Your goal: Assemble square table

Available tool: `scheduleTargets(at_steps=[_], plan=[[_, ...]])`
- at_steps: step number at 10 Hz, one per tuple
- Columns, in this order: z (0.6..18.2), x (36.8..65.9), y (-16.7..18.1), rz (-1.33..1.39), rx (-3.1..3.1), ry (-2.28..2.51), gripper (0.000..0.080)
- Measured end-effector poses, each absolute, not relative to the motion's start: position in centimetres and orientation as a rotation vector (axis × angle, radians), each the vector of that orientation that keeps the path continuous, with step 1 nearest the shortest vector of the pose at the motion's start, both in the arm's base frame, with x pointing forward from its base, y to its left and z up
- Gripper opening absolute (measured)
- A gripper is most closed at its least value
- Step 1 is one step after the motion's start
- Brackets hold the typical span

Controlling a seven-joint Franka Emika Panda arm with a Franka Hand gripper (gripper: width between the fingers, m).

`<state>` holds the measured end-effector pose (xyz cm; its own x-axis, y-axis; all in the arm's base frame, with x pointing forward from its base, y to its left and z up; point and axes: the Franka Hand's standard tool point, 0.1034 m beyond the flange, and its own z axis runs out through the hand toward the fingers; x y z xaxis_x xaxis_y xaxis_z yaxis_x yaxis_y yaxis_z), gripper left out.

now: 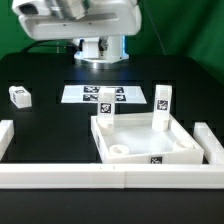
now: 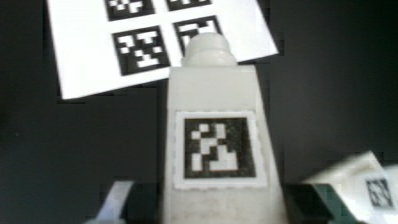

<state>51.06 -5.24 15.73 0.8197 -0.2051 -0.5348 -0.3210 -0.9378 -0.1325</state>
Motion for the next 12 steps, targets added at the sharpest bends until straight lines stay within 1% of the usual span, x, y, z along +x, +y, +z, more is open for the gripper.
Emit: scheduleTargets(at_steps=[2, 3, 4, 5, 6, 7, 8, 9, 10, 11, 12], plan=[[18.8, 54.4, -3.9, 0.555, -2.860, 0.413, 0.0291], [18.7, 55.0, -4.1, 0.444, -2.889, 0.412, 0.0291], [18.3, 55.1, -4.1, 0.339, -2.912, 0.423, 0.0291], [18.4, 55.1, -4.0, 0.268, -2.924, 0.426, 0.0291], [18.6, 55.9, -3.8, 0.149, -2.955, 0.445, 0.0291], [19.0, 57.0, -2.7, 0.079, -3.011, 0.432, 0.0291], [19.7, 59.1, -1.2, -0.077, -3.050, 0.405, 0.0291], [19.6, 60.6, 0.2, -0.199, -3.088, 0.356, 0.0291], [18.8, 61.3, 1.2, -0.248, -3.114, 0.308, 0.0291], [18.1, 62.2, 2.3, -0.438, -3.092, 0.305, 0.0291], [16.9, 61.3, 3.0, -0.560, -3.067, 0.288, 0.0291]])
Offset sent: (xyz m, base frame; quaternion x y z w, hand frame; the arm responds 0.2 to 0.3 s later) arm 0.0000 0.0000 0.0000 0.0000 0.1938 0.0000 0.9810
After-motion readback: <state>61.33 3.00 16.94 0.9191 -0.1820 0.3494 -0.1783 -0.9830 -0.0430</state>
